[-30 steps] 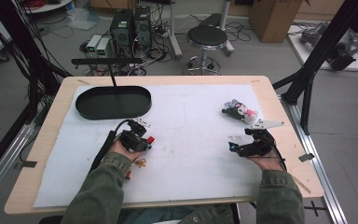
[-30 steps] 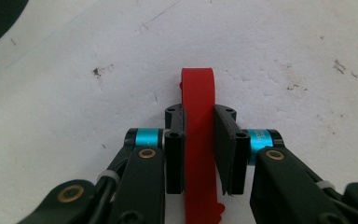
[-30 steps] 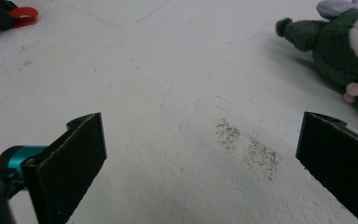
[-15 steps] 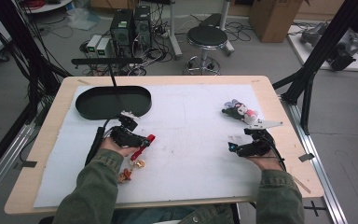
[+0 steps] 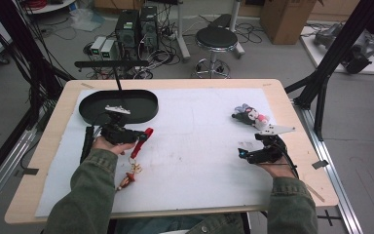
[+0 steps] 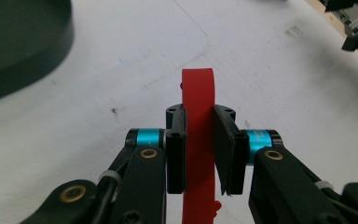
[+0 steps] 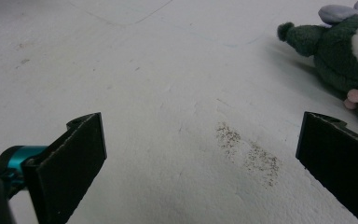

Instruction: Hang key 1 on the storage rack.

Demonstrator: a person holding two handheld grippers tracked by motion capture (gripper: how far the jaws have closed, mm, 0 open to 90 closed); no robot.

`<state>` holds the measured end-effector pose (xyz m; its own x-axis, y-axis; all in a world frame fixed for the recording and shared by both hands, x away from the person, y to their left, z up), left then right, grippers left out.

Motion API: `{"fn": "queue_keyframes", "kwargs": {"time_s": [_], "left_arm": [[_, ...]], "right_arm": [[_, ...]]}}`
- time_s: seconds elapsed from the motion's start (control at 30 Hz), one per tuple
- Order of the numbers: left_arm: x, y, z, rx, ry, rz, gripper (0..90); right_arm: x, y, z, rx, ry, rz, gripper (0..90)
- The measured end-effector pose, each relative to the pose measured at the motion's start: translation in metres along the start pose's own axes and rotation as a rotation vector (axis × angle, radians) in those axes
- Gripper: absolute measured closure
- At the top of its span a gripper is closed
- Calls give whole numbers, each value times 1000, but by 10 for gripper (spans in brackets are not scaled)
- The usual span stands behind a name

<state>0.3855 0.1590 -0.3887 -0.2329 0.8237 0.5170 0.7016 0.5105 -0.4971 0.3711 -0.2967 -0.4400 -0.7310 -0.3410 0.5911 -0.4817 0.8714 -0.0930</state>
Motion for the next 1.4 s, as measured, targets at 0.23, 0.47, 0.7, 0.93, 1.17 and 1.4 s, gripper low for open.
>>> {"fn": "queue_keyframes", "kwargs": {"time_s": [0.23, 0.47, 0.7, 0.93, 1.17, 1.4], "left_arm": [[31, -2, -22, -15, -80, -12, 756], [55, -5, -40, -42, -139, 4, 756], [78, -6, -62, -63, -179, 30, 757], [89, -1, -80, -79, -199, 3, 757], [99, 4, -97, -93, -225, -5, 756], [105, 7, -112, -113, -225, -25, 755]], "right_arm": [[0, 1, 0, 11, -2, 4, 5], [0, 1, 0, 12, -4, 6, 5], [0, 1, 0, 12, -6, 6, 5], [0, -1, 0, 4, 3, 14, 5], [0, -1, 0, 0, 2, 13, 5], [1, -1, 0, 4, 1, 18, 5]]}}
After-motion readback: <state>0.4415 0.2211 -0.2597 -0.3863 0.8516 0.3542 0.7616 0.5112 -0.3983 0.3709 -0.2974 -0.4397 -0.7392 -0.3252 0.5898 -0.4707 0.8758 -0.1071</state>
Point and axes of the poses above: each handheld gripper's, and its own axes: x roughly backward along the jaws, z roughly out of its underside, y roughly to its left, the point moved 3 cm from there along -x, roughly forward along the jaws, and after that the axes turned 15 degrees about z, right-handed, at the moved point
